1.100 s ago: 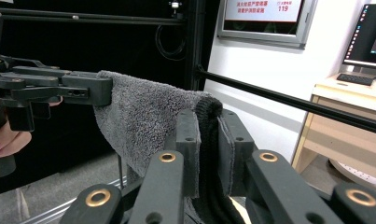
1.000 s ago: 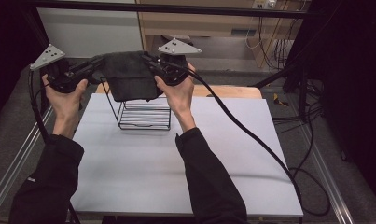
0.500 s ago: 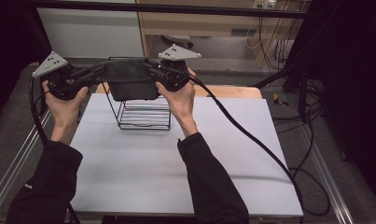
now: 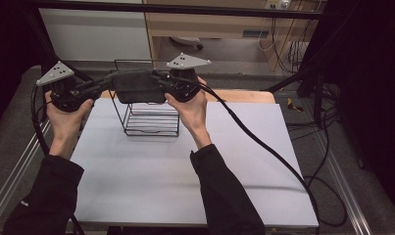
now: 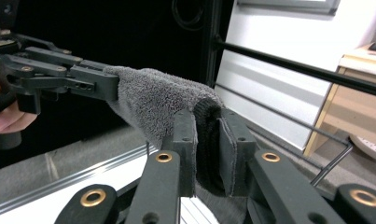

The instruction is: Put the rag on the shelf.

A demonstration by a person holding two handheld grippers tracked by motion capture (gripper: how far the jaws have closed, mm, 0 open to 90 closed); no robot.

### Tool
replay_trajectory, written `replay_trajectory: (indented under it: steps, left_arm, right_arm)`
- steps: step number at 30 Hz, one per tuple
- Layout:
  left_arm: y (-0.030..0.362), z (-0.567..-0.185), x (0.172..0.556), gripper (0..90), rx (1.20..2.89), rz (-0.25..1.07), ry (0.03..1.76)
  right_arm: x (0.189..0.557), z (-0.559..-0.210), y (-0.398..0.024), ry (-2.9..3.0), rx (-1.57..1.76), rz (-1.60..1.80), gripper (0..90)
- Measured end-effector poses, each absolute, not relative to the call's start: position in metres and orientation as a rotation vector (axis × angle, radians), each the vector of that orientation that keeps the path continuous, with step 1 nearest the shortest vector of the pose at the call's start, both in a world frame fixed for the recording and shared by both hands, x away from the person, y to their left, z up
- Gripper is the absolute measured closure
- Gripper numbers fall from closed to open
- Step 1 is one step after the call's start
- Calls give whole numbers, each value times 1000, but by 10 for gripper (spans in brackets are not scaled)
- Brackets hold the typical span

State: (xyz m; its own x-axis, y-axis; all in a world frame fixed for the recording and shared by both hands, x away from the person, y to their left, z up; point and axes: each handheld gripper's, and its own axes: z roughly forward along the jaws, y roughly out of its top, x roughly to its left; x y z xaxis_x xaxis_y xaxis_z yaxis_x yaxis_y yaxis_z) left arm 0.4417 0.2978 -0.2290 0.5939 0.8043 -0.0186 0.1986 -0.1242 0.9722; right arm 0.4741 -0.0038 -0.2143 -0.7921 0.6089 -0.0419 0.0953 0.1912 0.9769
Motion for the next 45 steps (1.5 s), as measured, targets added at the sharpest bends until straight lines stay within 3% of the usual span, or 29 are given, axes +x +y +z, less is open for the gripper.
replay_trajectory:
  steps: [11, 18, 22, 25, 34, 39, 45]
  left_arm:
    - [297, -232, 434, 693, 1745, 642, 851]
    - [306, -210, 430, 609, 1766, 624, 884]
    - [309, -194, 429, 652, 1757, 645, 899]
    - [307, -187, 432, 735, 1774, 650, 915]
    - [286, -198, 448, 884, 1914, 596, 929]
    - [283, -210, 447, 897, 1947, 565, 914]
    - [282, -224, 445, 898, 1973, 564, 908]
  right_arm:
    - [469, -222, -6, 2123, 624, 1586, 788]
    - [469, -228, -9, 2149, 607, 1583, 791]
    - [469, -231, -8, 2163, 599, 1571, 791]
    - [469, -233, -8, 2174, 588, 1560, 790]
    - [469, -237, -7, 2203, 576, 1543, 772]
    - [468, -240, -6, 2219, 565, 1526, 728]
    - [465, -239, -7, 2244, 563, 1521, 590]
